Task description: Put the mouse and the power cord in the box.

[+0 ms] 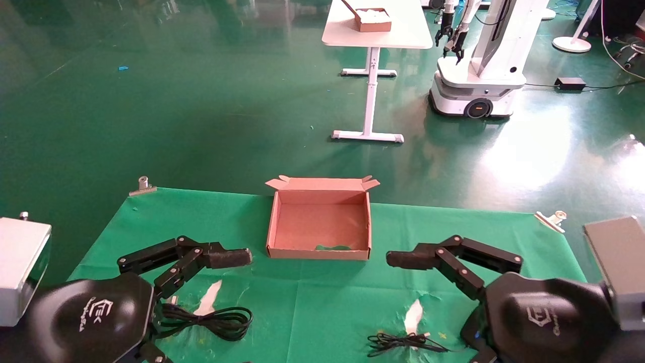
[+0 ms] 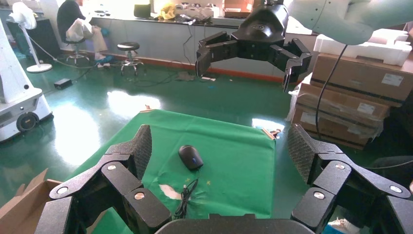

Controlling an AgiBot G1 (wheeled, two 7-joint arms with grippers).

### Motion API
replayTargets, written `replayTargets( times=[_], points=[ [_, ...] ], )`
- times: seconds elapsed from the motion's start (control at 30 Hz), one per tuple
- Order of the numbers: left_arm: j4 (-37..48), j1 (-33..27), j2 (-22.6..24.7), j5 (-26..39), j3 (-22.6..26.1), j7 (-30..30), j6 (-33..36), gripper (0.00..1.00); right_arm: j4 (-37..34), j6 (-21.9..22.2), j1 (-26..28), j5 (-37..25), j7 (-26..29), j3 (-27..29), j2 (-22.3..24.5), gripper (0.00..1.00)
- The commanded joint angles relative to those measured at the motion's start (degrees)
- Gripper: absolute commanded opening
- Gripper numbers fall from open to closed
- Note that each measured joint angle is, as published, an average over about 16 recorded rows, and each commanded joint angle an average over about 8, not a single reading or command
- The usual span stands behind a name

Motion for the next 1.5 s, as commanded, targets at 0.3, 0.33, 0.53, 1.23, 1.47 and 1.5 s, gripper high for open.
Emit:
replayTargets(
  times=[0.3, 0.33, 0.53, 1.23, 1.47, 1.5],
  points=[
    [0.00, 0.00, 0.00, 0.00, 0.00, 0.00, 0.00, 1.00, 0.00, 0.00, 0.00, 0.00, 0.00, 0.00, 0.00, 1.00],
    [0.00, 0.00, 0.00, 0.00, 0.00, 0.00, 0.00, 1.00, 0.00, 0.00, 0.00, 0.00, 0.00, 0.00, 0.00, 1.00],
    [0.00, 0.00, 0.00, 0.00, 0.00, 0.00, 0.00, 1.00, 0.00, 0.00, 0.00, 0.00, 0.00, 0.00, 0.00, 1.00],
    [-0.34, -0.01, -0.31, 1.31, 0.45, 0.23, 0.12, 1.00, 0.35, 0.01, -0.26, -2.00, -0.06, -0.68, 0.72, 1.00],
    [-3.30, -5.18, -0.31, 21.16, 8.09, -1.70, 0.03, 1.00, 2.87, 0.16, 2.17, -15.35, 0.62, -5.11, 3.19, 1.00],
    [-3.58, -6.78, 0.29, 25.30, 9.76, -2.44, 0.10, 1.00, 3.28, -0.12, 3.29, -18.27, 0.82, -6.19, 3.22, 1.00]
  ],
)
